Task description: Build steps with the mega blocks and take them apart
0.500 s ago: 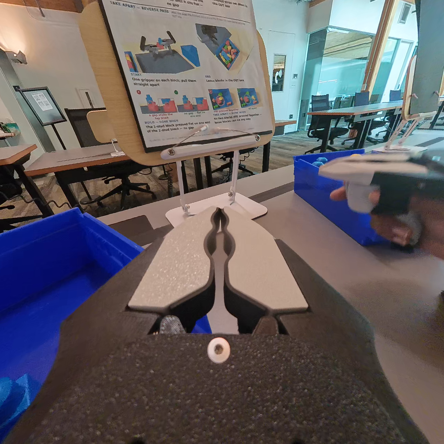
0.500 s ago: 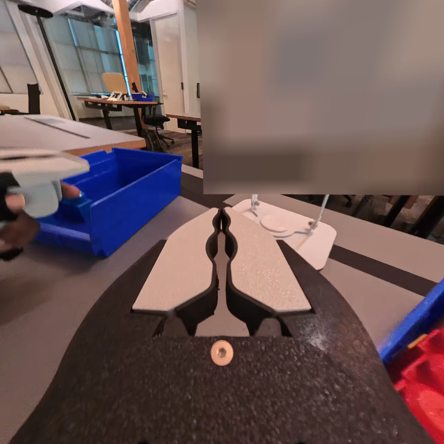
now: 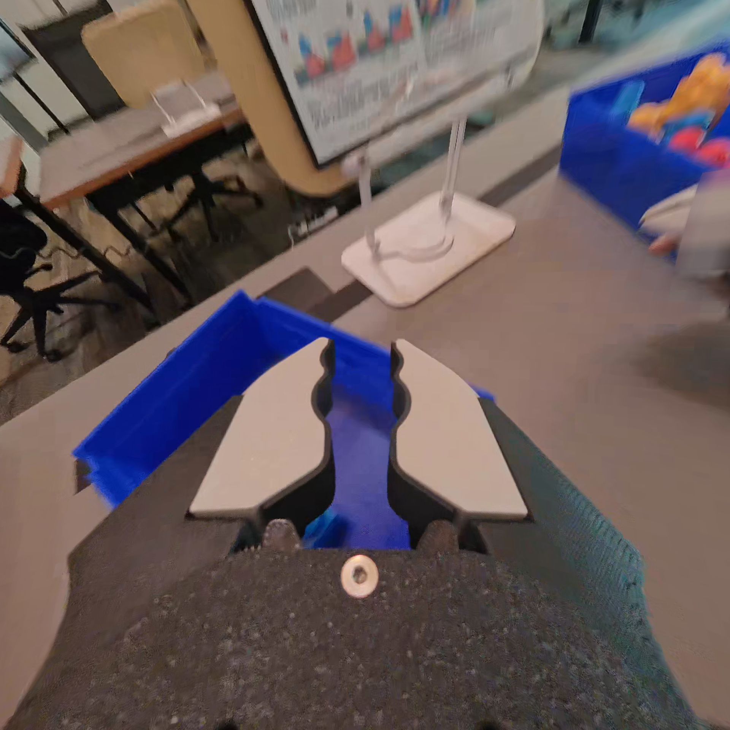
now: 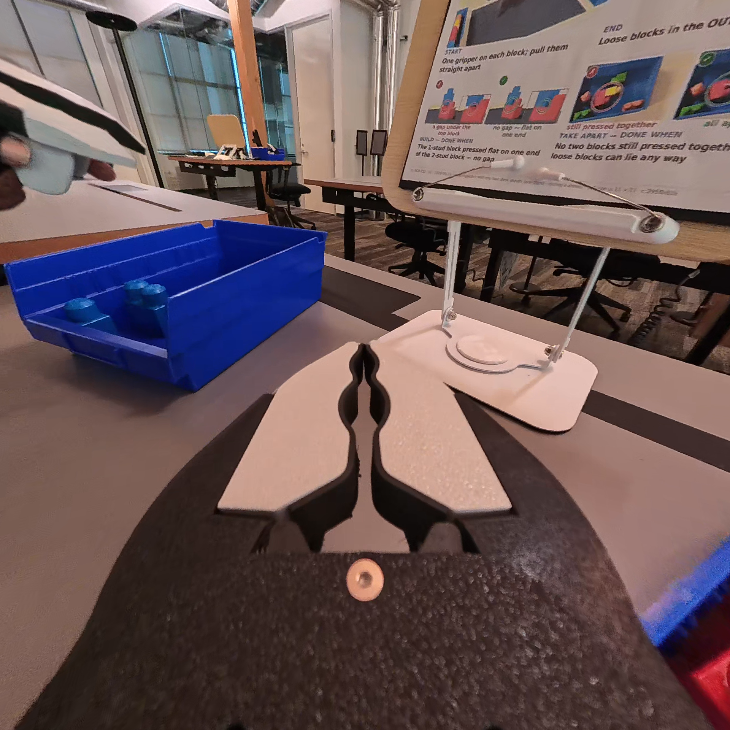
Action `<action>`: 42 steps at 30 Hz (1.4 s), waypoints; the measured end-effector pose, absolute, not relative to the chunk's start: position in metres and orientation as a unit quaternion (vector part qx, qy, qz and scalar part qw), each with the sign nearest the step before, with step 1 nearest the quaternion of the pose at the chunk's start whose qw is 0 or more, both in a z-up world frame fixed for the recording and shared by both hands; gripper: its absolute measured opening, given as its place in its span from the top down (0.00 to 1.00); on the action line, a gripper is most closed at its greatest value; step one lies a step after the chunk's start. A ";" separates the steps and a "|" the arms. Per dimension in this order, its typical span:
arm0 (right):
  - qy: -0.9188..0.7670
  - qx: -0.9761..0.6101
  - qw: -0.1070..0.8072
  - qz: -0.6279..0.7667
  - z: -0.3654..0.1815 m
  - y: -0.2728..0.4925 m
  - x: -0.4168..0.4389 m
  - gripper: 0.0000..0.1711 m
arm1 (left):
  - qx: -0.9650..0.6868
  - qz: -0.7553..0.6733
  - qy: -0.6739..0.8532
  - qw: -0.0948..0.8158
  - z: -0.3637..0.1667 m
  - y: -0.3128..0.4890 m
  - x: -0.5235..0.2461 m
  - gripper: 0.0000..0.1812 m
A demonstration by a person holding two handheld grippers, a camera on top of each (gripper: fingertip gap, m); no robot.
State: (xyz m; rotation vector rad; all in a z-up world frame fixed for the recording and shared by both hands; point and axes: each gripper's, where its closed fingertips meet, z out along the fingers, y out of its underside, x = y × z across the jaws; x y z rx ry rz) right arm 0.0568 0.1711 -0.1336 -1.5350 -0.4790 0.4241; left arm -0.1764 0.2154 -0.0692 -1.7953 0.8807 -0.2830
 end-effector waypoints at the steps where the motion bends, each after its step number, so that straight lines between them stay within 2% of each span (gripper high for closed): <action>1: -0.216 -0.682 0.672 0.189 -0.134 0.171 0.055 1.00 | -0.767 -0.102 0.389 0.499 -0.078 0.219 -0.186 0.85; 8: -0.238 -0.689 0.655 0.199 -0.143 0.169 0.044 1.00 | -0.822 0.045 0.535 0.189 -0.170 0.216 -0.257 0.70; 12: -0.243 -0.689 0.651 0.205 -0.143 0.168 0.042 1.00 | -0.798 0.105 0.586 0.093 -0.200 0.218 -0.278 0.64; 15: -0.245 -0.691 0.647 0.211 -0.144 0.167 0.041 1.00 | -0.789 0.119 0.600 0.056 -0.217 0.223 -0.280 0.65; 18: -0.249 -0.691 0.645 0.211 -0.144 0.166 0.040 1.00 | -0.776 0.136 0.616 0.005 -0.236 0.222 -0.286 0.72; 19: -0.250 -0.690 0.646 0.211 -0.144 0.166 0.040 1.00 | -0.766 0.149 0.625 -0.005 -0.241 0.222 -0.288 0.78; 23: -0.248 -0.688 0.647 0.215 -0.141 0.166 0.042 1.00 | -0.752 0.165 0.638 0.010 -0.233 0.229 -0.281 0.79; 28: -0.241 -0.689 0.648 0.215 -0.140 0.168 0.045 1.00 | -0.752 0.160 0.636 0.068 -0.176 0.237 -0.258 0.79; 35: -0.227 -0.687 0.655 0.215 -0.136 0.170 0.052 1.00 | -0.727 0.095 0.669 0.124 -0.102 0.205 -0.175 0.79; 38: -0.216 -0.686 0.661 0.215 -0.132 0.171 0.057 1.00 | -0.702 0.066 0.699 0.124 -0.102 0.180 -0.129 0.79; 42: -0.197 -0.682 0.672 0.211 -0.126 0.172 0.069 1.00 | -0.664 0.057 0.739 0.095 -0.132 0.151 -0.076 0.79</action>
